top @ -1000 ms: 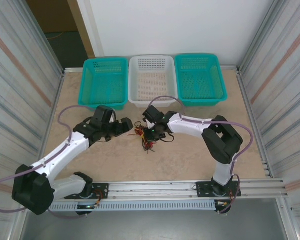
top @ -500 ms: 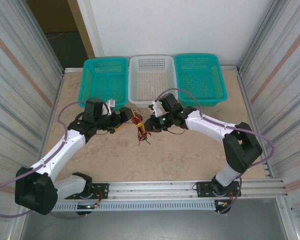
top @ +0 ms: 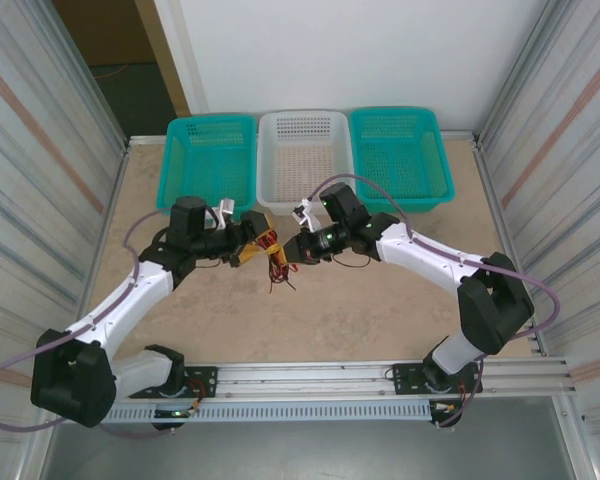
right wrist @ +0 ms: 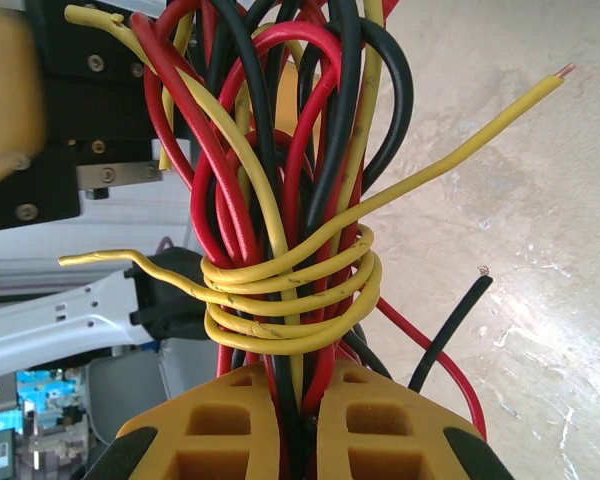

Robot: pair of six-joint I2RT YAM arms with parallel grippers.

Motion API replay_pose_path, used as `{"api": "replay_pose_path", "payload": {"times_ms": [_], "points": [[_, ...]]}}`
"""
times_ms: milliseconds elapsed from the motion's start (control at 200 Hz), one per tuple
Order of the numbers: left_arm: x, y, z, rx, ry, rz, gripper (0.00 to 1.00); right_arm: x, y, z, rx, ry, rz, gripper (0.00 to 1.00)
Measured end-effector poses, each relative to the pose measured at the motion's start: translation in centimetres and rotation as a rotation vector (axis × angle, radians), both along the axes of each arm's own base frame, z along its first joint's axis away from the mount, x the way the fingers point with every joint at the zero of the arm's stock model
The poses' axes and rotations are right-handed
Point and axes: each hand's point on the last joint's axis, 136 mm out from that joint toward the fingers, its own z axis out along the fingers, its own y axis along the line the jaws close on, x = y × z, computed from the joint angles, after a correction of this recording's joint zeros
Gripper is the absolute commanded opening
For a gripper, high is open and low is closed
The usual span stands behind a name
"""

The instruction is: Untangle the cables

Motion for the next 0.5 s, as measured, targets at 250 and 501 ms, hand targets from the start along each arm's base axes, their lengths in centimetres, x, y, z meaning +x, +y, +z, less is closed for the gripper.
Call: {"api": "replay_pose_path", "payload": {"times_ms": [250, 501], "points": [[0.1, -0.3, -0.4, -0.024, 0.029, 0.0, 0.73, -0.9, 1.0, 1.0, 0.015, -0.017, 0.033, 0.01], [0.4, -0.7, 0.6, -0.067, 0.011, -0.006, 0.54, -1.1, 1.2, 1.1, 0.018, -0.017, 0.039, 0.01]]}}
